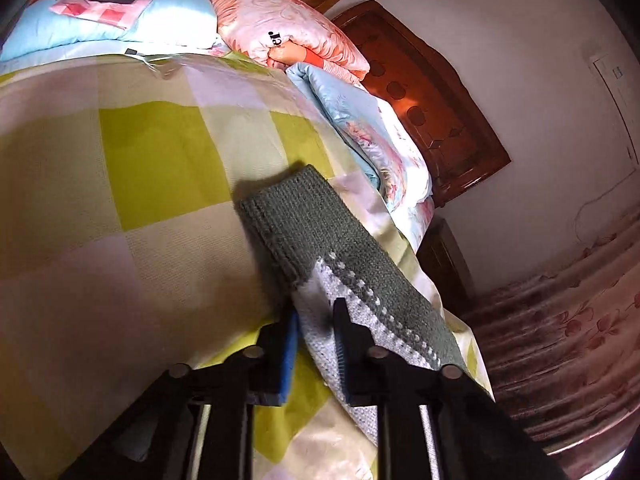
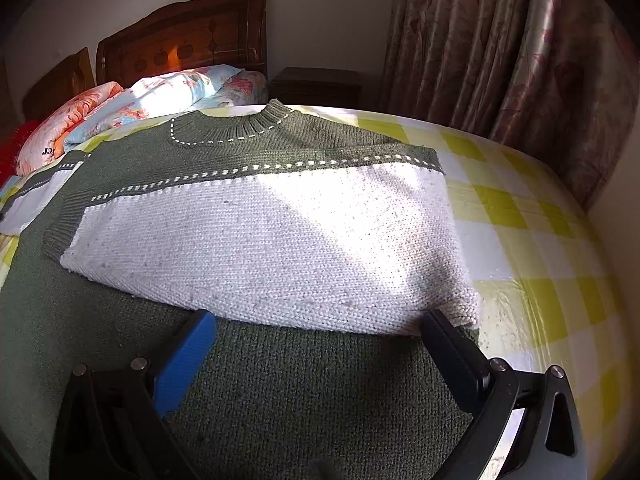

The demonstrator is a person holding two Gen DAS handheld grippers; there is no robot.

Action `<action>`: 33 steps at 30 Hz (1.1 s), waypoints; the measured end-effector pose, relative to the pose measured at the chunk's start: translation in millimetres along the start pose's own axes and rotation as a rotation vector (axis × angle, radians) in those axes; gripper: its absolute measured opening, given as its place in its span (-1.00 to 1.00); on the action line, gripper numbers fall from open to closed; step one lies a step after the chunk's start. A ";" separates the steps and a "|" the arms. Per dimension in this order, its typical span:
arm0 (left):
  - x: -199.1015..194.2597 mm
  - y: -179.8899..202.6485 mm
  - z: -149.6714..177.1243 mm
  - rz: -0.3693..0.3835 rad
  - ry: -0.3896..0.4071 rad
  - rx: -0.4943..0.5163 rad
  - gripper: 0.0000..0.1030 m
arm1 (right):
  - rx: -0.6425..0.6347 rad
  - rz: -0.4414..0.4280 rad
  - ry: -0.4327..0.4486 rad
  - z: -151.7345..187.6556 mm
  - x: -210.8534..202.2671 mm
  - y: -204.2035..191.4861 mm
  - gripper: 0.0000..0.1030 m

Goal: Fold small clothes
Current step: 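Grasp the other white sleeve with the left tool and lift it, then fold the sleeve and side panel over the body with the left tool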

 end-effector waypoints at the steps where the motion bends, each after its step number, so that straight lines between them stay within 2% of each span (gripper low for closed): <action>1: -3.1 2.0 0.6 -0.007 0.008 -0.013 -0.82 | 0.003 -0.003 0.004 -0.4 0.1 0.9 1.00; 2: -11.7 7.2 0.9 -0.009 0.042 -0.017 -0.83 | 0.010 -0.008 0.011 -1.3 -1.2 2.0 1.00; 4: -35.4 35.8 5.8 0.037 0.115 0.034 -0.83 | 0.037 -0.025 0.033 -1.5 -5.6 6.1 1.00; 6: -57.4 86.2 20.6 0.112 0.154 0.142 -0.83 | 0.087 -0.057 0.067 -2.1 -12.1 13.4 1.00; 8: -81.3 149.2 46.8 0.222 0.169 0.275 -0.83 | 0.151 -0.093 0.101 -1.8 -18.2 23.7 1.00; 12: -111.6 278.7 136.8 0.464 0.097 0.578 -0.83 | 0.230 -0.139 0.145 0.1 -26.8 36.2 1.00; 14: -115.0 328.1 200.8 0.580 -0.005 0.710 -0.79 | 0.248 -0.130 0.149 0.6 -27.9 39.9 1.00; 16: -105.7 359.9 262.6 0.620 -0.117 0.857 -0.65 | 0.274 -0.139 0.147 0.6 -26.9 44.5 1.00; 17: -101.0 367.6 292.1 0.607 -0.145 0.934 -0.61 | 0.287 -0.144 0.151 1.3 -27.7 47.5 1.00; 19: -89.5 368.9 331.3 0.545 -0.168 1.036 -0.61 | 0.312 -0.142 0.154 2.1 -27.6 53.5 1.00; 21: -83.5 355.3 352.7 0.503 -0.192 1.058 -0.61 | 0.338 -0.155 0.155 3.0 -26.4 58.9 1.00; 23: -80.8 331.2 356.2 0.440 -0.203 1.038 -0.61 | 0.352 -0.167 0.156 3.2 -25.8 62.4 1.00; 27: -76.5 271.0 324.4 0.330 -0.188 0.931 -0.61 | 0.344 -0.177 0.160 2.4 -25.2 60.2 1.00; 31: -72.7 222.9 286.3 0.215 -0.123 0.821 -0.61 | 0.365 -0.193 0.186 3.1 -29.2 63.9 1.00; 33: -66.8 202.7 273.9 0.186 -0.109 0.745 -0.61 | 0.373 -0.194 0.190 3.3 -29.9 65.5 1.00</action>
Point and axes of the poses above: each gripper's, at about its wrist camera, not at the fingertips, and x roughly the way its jaws point, y to its right, z to its underside, the point moved 5 cm from there along x, roughly the way its jaws point, and after that the axes turned 2 degrees about x, right-handed, at the moved point
